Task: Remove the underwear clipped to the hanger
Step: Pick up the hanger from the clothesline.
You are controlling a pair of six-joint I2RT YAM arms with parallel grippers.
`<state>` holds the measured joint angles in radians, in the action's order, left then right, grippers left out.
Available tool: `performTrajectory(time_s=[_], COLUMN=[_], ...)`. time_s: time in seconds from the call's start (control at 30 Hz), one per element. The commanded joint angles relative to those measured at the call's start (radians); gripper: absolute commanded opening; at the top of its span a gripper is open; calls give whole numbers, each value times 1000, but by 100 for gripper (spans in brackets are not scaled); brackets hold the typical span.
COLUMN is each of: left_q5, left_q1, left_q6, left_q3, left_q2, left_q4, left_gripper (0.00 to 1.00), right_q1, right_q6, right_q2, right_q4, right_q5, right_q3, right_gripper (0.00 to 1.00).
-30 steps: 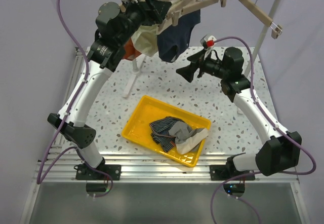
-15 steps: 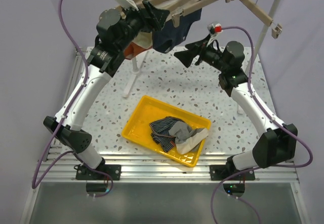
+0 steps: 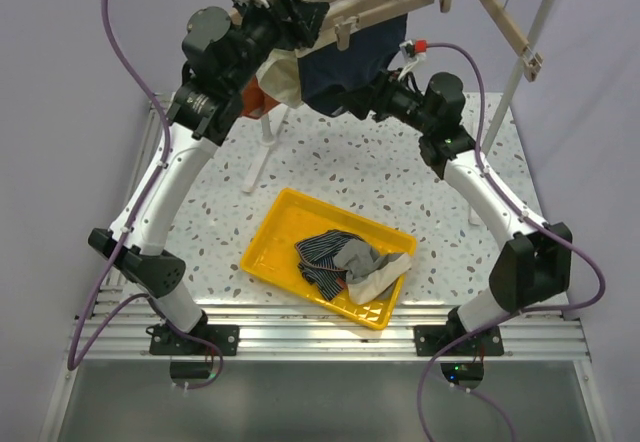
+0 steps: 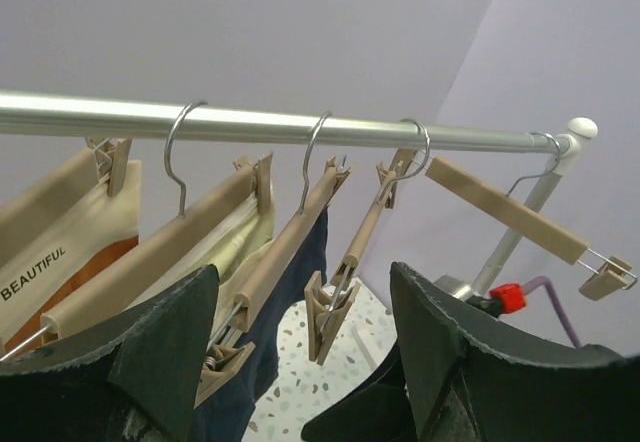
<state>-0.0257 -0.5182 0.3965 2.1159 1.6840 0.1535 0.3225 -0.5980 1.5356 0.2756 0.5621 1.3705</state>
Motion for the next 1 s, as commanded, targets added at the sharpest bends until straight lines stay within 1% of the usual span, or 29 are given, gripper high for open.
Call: performTrajectory(time_s=[0.0,0.03,0.2,0.33,0.37,0.43,0.57,0.67,0.8,0.97], left_q5=[4,4,3,1,0,1,1,1,0,3], left_q1=[3,3,3,4,4,4,4,3,3,4], left_q6=[-35,-36,-31,-28,-30,-28,-28,-30,-31,-38], left_q3=[38,36,7,-11,-16,-28,-46,-60,-76,-79], left_q2=[9,5,-13,-30,-36,-46,-63,-73,-89,-92], left_q4=[-6,-5,-15,-22,-23,-29,-34,-35,-38,-42], left_gripper=[73,73,73,73,73,73,73,73,73,73], right_q1=[9,13,46,64,69,79,98,101,99,98], right_q6=[-144,-207,-365,-502,-561,-615,-663,-669,-687,-680], right_q2=[29,44,70,110,130,150,195,227,262,262], right_q4=[-49,-43,63,123,146,157,183,168,195,220], right_q5=[25,41,70,50,42,22,-17,-34,-44,-28], right_q3=[22,19,-10,2,2,9,22,64,125,121], right_gripper=[69,69,68,69,69,68,68,69,68,66])
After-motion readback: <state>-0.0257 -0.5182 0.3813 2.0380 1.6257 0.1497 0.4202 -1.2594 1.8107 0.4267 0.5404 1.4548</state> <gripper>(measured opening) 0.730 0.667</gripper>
